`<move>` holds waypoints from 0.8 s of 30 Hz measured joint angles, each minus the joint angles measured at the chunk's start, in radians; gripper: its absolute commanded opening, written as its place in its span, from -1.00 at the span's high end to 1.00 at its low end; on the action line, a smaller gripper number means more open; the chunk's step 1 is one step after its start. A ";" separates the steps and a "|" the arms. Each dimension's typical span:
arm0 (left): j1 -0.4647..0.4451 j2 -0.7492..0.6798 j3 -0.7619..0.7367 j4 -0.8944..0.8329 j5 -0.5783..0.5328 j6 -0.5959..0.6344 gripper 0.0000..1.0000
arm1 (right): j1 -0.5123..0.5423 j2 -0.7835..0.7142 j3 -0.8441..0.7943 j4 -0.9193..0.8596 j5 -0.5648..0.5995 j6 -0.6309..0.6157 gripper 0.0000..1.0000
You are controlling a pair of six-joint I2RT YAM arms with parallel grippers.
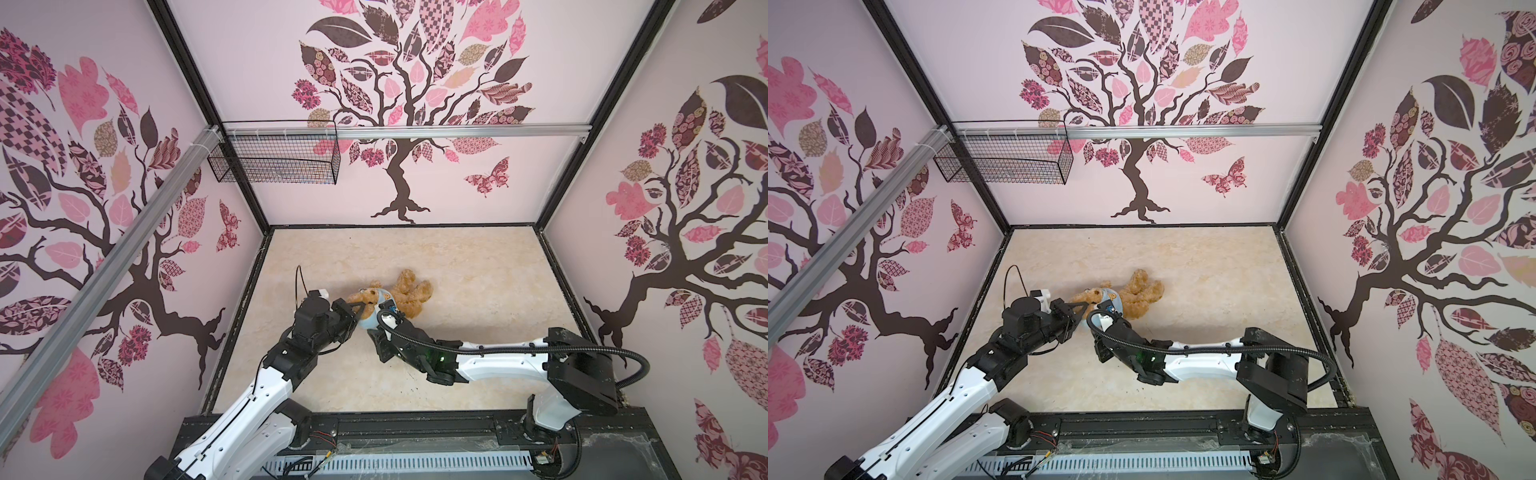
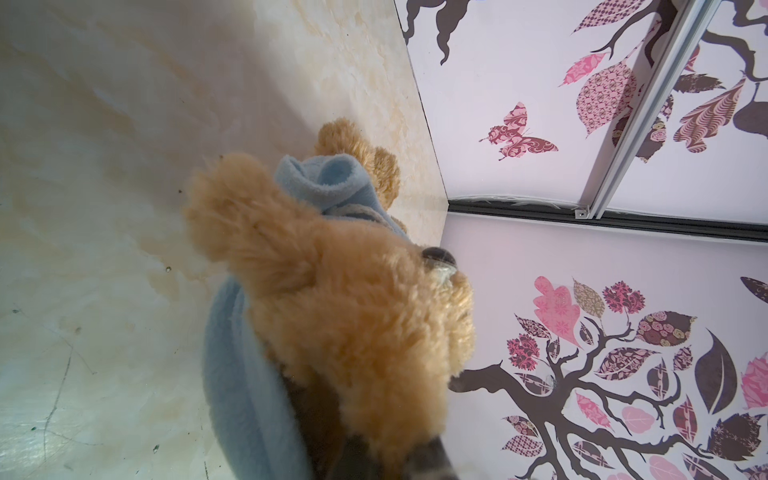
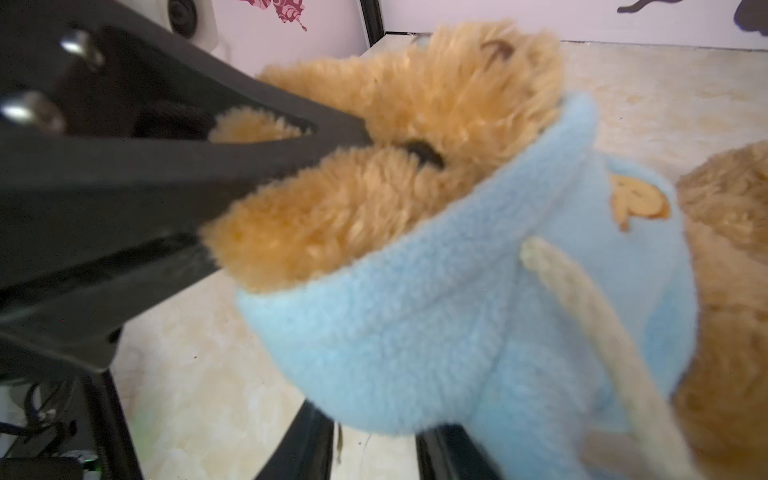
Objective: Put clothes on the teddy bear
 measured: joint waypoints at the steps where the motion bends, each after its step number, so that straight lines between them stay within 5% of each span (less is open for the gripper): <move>1: 0.000 0.002 0.000 0.004 0.000 -0.001 1.00 | -0.007 0.001 0.000 0.000 -0.004 0.001 0.85; 4: 0.000 0.010 0.000 0.010 0.001 -0.003 1.00 | -0.018 0.001 -0.007 0.003 -0.017 -0.003 1.00; 20: 0.015 0.066 0.000 0.002 0.089 -0.016 1.00 | -0.041 -0.011 -0.246 0.098 -0.019 -0.005 1.00; 24: 0.057 0.066 0.000 0.003 0.146 -0.031 1.00 | -0.051 -0.028 -0.269 0.113 -0.070 -0.024 0.68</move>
